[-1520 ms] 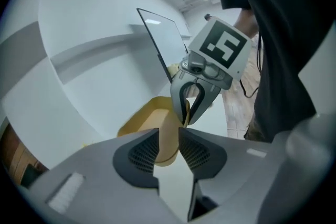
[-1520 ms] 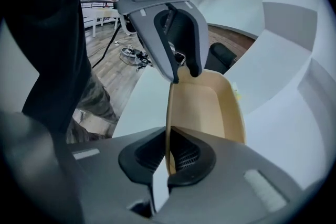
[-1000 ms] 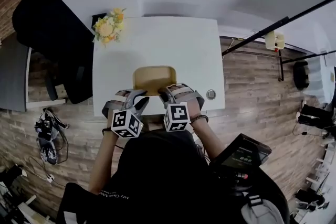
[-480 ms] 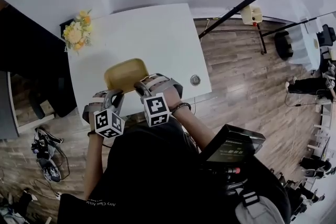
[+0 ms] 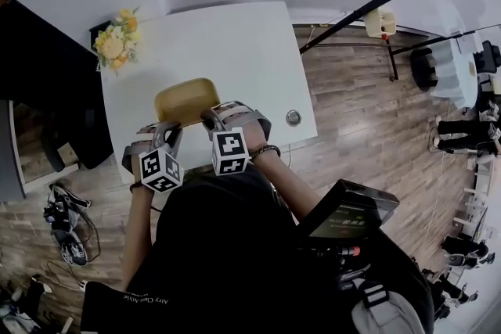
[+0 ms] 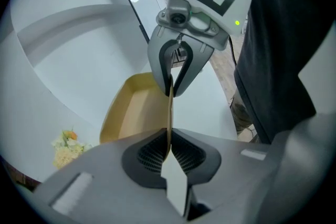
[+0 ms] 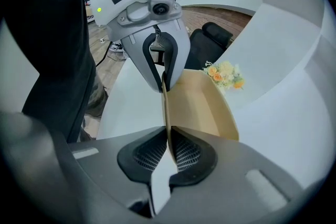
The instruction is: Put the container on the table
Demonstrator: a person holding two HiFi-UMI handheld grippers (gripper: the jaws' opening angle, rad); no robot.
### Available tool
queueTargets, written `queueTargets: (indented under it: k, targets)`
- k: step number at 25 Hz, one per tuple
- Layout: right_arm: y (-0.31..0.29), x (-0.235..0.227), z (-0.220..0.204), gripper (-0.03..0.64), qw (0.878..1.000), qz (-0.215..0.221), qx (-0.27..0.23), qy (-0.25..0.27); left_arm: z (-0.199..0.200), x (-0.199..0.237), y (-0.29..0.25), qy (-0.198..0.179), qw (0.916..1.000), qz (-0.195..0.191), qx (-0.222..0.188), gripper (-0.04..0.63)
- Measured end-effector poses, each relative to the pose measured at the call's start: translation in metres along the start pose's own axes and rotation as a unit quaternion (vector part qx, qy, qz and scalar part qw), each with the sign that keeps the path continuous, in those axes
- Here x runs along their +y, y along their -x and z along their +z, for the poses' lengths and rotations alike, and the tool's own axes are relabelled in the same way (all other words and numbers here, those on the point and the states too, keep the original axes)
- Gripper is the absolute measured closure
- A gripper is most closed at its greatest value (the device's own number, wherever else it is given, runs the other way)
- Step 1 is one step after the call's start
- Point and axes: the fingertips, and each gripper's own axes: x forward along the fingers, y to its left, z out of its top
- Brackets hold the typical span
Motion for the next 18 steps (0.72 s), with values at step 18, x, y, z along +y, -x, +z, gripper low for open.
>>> queueTargets:
  k: [18]
  targets:
    - [-0.081,-0.056,-0.035,0.564,0.997,0.023,0.017,-0.070,-0.030,0.050,-0.086,0.107,0.9937,-0.031,0.013,0.561]
